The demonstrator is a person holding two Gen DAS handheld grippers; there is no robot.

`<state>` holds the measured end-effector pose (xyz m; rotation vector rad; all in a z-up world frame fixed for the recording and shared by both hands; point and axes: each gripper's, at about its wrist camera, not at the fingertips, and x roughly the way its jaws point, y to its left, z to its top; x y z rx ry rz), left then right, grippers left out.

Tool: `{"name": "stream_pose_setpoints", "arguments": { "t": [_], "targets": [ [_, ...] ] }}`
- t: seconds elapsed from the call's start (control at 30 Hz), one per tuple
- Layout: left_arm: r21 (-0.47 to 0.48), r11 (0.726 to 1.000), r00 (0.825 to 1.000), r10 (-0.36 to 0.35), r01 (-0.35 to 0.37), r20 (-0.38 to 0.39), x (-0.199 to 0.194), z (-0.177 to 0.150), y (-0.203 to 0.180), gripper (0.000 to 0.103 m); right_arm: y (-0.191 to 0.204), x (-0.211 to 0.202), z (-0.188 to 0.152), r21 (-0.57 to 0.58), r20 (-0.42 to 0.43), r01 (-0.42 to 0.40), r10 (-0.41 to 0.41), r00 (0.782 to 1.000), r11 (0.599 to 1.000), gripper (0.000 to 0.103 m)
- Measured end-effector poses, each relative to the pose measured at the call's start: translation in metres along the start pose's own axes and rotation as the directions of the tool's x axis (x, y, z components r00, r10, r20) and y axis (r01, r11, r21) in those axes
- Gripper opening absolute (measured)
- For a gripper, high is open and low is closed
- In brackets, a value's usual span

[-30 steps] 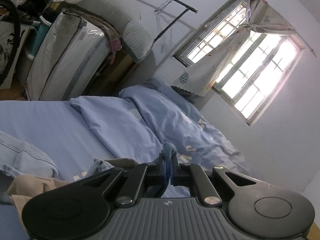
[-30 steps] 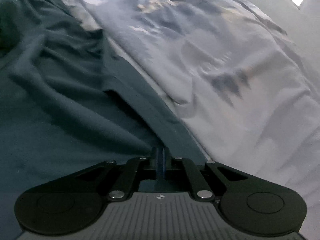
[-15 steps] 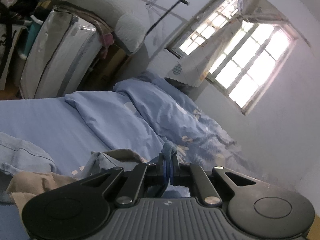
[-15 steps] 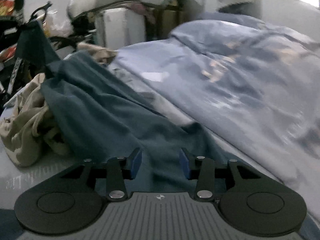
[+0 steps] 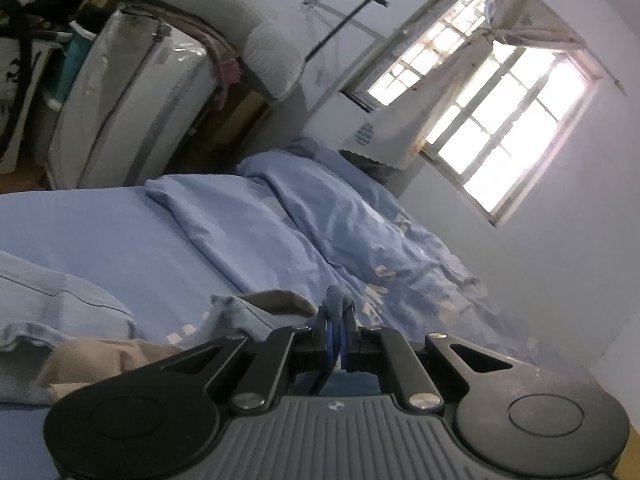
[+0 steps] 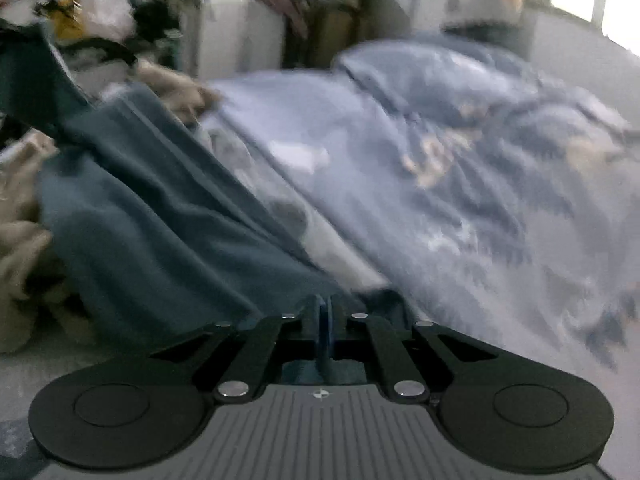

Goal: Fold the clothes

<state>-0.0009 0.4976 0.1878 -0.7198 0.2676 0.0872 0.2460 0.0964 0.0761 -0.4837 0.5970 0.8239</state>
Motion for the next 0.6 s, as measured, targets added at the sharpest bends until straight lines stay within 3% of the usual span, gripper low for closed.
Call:
{"name": "stream_pose_setpoints", "arguments": {
  "t": [0.17,0.3,0.47,0.6],
  "targets": [
    [-0.018,1.0,0.999,0.014,-0.013,0.037,-0.015,0.026,-0.003,0.001,-0.004,-0.035,0.002,0.136,0.11,0.096,-0.112,0.988,0.986,0.034],
    [-0.022,0.999,0.997,-0.04,0.041,0.058,-0.026,0.05,-0.029,0.001,-0.003,-0.113,-0.006,0.259,0.254,0.102,-0.169,0.952,0.961,0.042],
    [0.042,0.991,0.992,-0.126,0.126,-0.004,-0.027,0.054,-0.096,0.001,0.022,-0.199,-0.056,0.346,0.304,0.114,-0.226,0.925,0.931,0.048],
    [0.129,0.97,0.977,-0.2,0.208,-0.074,-0.029,0.041,-0.169,0.001,0.04,-0.259,-0.103,0.425,0.32,0.122,-0.275,0.907,0.897,0.055]
  ]
}}
